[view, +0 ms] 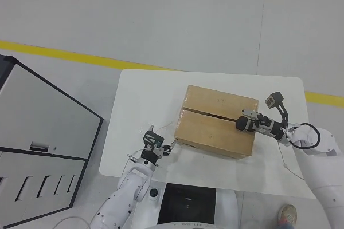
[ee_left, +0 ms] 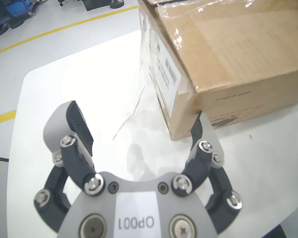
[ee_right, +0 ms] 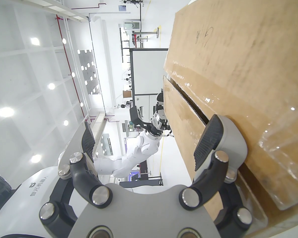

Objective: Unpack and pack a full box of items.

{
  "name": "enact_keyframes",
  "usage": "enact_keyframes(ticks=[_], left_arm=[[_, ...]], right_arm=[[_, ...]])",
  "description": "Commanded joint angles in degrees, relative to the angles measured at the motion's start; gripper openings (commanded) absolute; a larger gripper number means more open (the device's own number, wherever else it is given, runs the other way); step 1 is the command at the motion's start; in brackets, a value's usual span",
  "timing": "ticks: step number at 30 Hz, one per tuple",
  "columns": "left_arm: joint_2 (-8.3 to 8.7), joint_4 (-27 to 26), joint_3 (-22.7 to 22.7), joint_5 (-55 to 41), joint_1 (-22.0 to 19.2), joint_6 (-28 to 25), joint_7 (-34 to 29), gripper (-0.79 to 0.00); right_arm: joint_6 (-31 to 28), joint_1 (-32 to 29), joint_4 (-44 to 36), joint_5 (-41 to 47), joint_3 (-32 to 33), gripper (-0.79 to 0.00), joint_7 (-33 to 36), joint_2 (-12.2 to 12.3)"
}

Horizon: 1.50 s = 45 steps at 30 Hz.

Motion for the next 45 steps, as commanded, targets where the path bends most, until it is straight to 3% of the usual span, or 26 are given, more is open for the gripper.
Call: enact_keyframes(ticks=[1,11,17,24,33,45], left_arm=[[0.06,1.3,-0.1,0.7,-0.7,-0.2,-0.1,0.0],[-0.69,4.3,0.8,0.2,-4.8,6.4,0.2,0.0],[-0.95,6.3,2.1,2.3,-6.5,7.4,0.2,0.0],[-1.53,5.9,3.1,-1.5,-7.7,7.8,4.5,0.0],[-1.52,8.2,4.4,0.1,-9.3,3.7,6.9,0.0],[-1.14,4.5,6.2,1.4,-6.5,-0.8,6.3,0.0]], right_arm=[[0.0,0.0,0.0,0.0,0.0,0.0,0.0,0.0],[0.0,0.0,0.0,0.0,0.0,0.0,0.0,0.0],[0.0,0.0,0.0,0.0,0.0,0.0,0.0,0.0],[0.0,0.0,0.0,0.0,0.0,0.0,0.0,0.0],[0.0,0.0,0.0,0.0,0.0,0.0,0.0,0.0],[0.0,0.0,0.0,0.0,0.0,0.0,0.0,0.0]])
